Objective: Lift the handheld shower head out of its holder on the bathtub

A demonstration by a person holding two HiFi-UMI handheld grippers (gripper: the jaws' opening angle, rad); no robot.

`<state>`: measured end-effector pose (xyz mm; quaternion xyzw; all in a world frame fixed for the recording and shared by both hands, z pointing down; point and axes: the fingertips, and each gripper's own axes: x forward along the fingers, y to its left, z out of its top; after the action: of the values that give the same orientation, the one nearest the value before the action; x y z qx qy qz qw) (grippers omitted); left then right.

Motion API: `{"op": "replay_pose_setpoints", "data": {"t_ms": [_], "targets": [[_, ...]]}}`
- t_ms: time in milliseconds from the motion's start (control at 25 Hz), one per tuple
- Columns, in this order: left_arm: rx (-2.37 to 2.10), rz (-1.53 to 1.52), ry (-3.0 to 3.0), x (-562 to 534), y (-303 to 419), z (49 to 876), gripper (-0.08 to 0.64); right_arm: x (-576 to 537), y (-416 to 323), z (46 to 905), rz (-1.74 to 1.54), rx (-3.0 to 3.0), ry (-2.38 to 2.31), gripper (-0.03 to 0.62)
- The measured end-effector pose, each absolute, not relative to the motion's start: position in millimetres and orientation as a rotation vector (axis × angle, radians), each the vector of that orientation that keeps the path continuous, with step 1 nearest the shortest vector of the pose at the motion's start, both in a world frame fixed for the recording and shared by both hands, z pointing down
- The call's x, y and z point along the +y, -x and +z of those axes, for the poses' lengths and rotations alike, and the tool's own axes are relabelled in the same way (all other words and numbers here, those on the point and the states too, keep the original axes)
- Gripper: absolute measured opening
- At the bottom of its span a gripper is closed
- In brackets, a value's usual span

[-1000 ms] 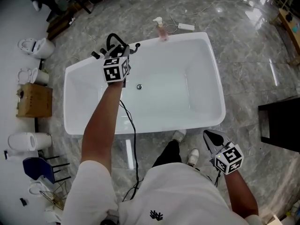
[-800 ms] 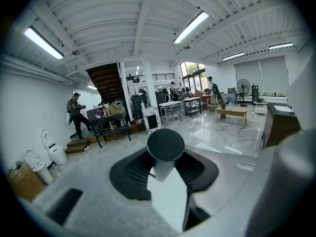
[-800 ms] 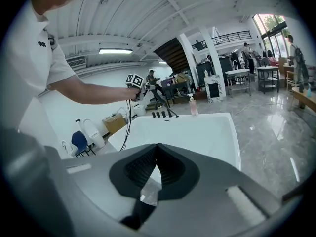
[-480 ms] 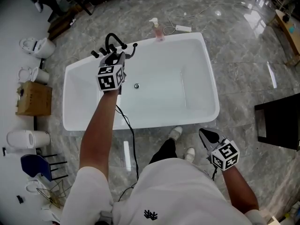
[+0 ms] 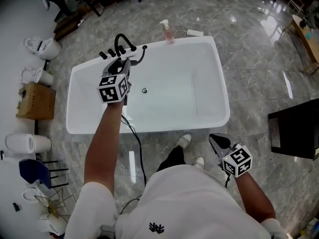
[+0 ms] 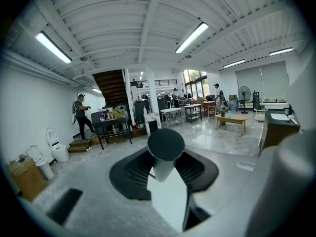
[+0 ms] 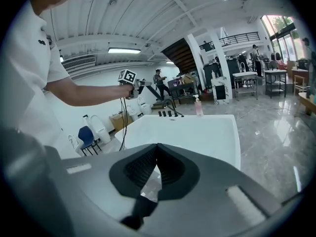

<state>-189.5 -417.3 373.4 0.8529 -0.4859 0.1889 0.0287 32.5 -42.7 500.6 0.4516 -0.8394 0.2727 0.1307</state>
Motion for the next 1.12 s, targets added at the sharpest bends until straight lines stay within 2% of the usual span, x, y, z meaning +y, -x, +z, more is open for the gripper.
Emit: {"op": "replay_pose_setpoints", "data": {"t_ms": [1120], "targets": [[-1.596,0.411,-2.690,-244.7,229.4,289.1,0.138,43.3,-21.0,492.6,0.717,-2.492,-1.179,0.014]]}}
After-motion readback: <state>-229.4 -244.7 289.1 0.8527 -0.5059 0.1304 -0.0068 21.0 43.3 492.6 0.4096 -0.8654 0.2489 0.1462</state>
